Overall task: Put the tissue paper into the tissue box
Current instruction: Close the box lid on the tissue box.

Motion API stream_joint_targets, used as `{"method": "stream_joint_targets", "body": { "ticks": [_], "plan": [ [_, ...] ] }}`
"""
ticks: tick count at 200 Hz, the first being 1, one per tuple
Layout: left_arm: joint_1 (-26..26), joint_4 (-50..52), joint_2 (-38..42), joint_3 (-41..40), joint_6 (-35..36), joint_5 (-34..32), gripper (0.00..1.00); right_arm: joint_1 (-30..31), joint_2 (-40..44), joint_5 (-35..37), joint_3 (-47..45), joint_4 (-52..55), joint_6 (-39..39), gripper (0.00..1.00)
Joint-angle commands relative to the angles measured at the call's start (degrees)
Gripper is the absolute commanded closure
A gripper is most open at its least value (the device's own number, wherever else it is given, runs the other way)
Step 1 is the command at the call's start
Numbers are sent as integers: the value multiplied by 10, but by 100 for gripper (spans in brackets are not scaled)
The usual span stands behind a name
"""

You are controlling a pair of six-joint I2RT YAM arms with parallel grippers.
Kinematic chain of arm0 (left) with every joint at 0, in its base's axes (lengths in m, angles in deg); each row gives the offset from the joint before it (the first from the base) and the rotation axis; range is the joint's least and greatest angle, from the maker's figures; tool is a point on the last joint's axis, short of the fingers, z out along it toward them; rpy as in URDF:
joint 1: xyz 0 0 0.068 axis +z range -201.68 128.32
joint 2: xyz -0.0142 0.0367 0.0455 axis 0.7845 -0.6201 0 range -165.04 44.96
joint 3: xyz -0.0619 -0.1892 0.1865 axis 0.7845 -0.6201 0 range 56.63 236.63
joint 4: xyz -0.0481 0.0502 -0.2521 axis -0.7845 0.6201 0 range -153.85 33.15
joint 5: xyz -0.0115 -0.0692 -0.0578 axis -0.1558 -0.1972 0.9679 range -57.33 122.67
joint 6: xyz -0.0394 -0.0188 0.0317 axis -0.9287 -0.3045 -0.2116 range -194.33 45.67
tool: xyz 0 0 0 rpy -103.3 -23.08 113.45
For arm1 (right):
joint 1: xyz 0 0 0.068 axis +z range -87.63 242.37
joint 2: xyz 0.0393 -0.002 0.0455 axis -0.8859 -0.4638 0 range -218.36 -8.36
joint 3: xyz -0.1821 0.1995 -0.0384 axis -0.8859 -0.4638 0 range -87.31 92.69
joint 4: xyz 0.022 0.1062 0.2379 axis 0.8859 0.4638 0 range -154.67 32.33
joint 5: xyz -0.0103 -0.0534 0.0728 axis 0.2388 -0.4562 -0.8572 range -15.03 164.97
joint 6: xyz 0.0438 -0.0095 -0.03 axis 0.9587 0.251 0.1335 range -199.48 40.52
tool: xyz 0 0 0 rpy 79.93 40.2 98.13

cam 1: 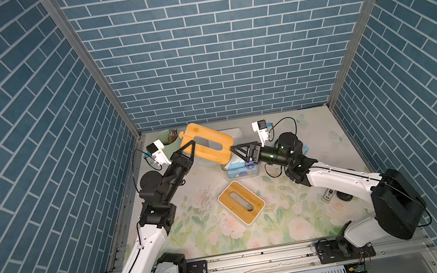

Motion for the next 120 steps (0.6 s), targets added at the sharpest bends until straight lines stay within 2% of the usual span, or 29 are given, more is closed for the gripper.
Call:
{"method": "stream_joint_targets", "body": {
  "ticks": [1,22,55,95,111,120],
  "plan": [
    [-17,-61,15,-9,-29,-27,100,12,-16,-23,-1,-149,98,22],
    [-26,-95,18,-21,-31,-31,100,19,-33,-23,-1,-204,133,32],
    [-37,-145,16,-52,-47,-54,100,24,-55,-30,4,-260,174,56],
    [-47,-161,4,-65,-39,-76,100,24,-56,-21,-5,-268,179,93],
    [-47,-154,-8,-64,-33,-72,100,14,-52,-23,-11,-266,177,100],
    [-48,-145,-15,-62,-23,-67,92,4,-47,-27,-16,-259,173,100]
  ]
}}
